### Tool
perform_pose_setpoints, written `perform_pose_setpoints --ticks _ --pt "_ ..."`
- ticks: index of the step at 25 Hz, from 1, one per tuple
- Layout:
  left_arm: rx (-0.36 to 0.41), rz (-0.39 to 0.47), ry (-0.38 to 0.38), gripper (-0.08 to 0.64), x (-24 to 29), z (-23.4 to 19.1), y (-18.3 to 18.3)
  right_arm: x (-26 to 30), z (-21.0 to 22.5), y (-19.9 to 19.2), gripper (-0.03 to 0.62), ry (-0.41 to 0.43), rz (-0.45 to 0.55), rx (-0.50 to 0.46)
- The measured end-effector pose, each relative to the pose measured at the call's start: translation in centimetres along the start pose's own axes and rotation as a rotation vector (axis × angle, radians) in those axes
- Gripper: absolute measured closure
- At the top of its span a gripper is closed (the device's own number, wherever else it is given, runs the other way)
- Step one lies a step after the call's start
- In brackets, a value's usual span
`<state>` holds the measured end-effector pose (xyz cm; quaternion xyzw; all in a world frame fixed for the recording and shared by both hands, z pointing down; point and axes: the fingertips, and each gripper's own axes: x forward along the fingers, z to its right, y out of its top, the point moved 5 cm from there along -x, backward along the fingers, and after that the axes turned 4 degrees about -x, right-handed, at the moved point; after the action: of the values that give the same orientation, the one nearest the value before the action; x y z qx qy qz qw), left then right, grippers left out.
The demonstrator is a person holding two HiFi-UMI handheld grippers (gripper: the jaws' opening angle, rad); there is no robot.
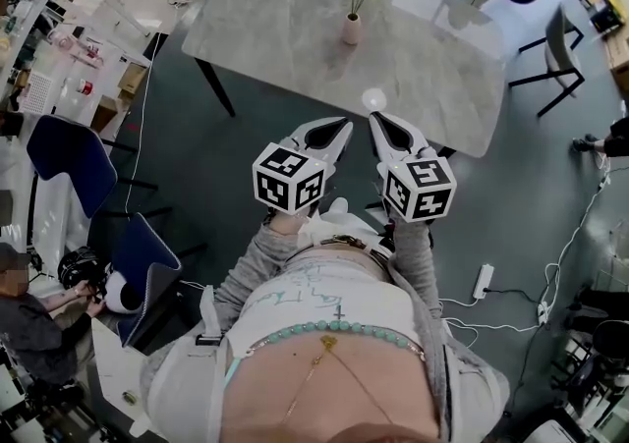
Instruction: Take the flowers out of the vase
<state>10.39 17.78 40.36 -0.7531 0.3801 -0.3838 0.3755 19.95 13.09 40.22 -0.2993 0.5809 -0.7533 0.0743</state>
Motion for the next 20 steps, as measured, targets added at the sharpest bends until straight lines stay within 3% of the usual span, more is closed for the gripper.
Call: perform_pose_setpoints --ticks 6,20 --pt "0.005 -0.005 -0.019 0.560 1.5 -1.3 1.0 1.2 1.2 0.6 0.565 -0.028 0.006 0.011" --pt "0.014 -0.032 -0.143 0.560 6.1 -7.5 6.0 8.1 4.2 4.2 0.565 -0.111 0.001 0.013"
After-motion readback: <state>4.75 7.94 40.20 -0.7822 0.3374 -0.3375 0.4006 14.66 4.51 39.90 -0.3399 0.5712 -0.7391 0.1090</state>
